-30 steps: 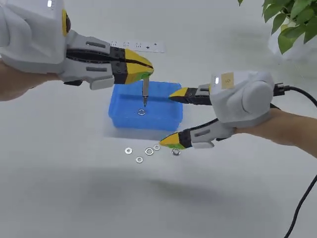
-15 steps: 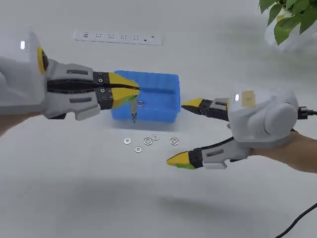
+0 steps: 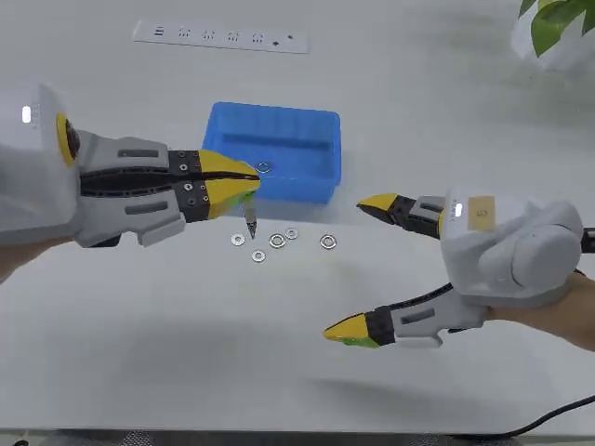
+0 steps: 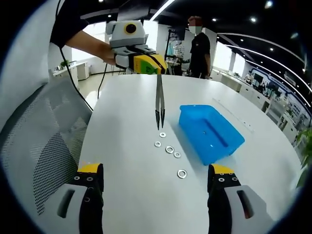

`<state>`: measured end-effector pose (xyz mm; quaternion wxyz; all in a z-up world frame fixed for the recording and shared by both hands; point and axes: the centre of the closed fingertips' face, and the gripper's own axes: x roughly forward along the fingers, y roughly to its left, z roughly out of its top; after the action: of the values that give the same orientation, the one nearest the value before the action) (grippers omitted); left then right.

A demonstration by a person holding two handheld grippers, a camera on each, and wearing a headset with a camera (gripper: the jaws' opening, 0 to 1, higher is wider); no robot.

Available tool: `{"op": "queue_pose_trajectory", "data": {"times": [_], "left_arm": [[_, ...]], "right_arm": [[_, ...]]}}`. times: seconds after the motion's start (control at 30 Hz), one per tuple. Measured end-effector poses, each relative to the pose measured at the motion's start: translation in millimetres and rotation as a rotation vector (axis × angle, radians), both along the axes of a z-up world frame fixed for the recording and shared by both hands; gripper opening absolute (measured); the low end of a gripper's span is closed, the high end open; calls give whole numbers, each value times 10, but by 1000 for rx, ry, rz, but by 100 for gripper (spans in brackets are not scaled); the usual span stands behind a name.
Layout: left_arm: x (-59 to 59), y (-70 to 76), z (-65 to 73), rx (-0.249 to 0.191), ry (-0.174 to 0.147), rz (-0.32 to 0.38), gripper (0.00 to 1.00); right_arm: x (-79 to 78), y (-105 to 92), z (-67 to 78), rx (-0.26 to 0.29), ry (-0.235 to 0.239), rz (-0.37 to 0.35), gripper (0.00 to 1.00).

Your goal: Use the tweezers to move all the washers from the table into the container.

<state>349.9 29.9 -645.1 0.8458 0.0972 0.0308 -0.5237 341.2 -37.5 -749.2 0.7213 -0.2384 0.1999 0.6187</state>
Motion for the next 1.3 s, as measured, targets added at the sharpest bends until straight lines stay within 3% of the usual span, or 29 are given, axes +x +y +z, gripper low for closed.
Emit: {"op": "queue_pose_trajectory", "data": {"times": [0.27, 0.43, 0.67, 1.3], "left_arm": [[-51, 33, -148, -8, 39, -6, 4], [-48, 44, -219, -21, 69, 2, 4], [11, 20, -212, -44, 70, 23, 4], [45, -95, -392, -16, 83, -1, 4]], "right_arm": [[36, 27, -48, 33, 48, -40, 99], [8, 54, -146, 27, 63, -34, 100], [-57, 100, -177, 39, 88, -27, 100], [-51, 42, -268, 29, 118, -36, 99]]}}
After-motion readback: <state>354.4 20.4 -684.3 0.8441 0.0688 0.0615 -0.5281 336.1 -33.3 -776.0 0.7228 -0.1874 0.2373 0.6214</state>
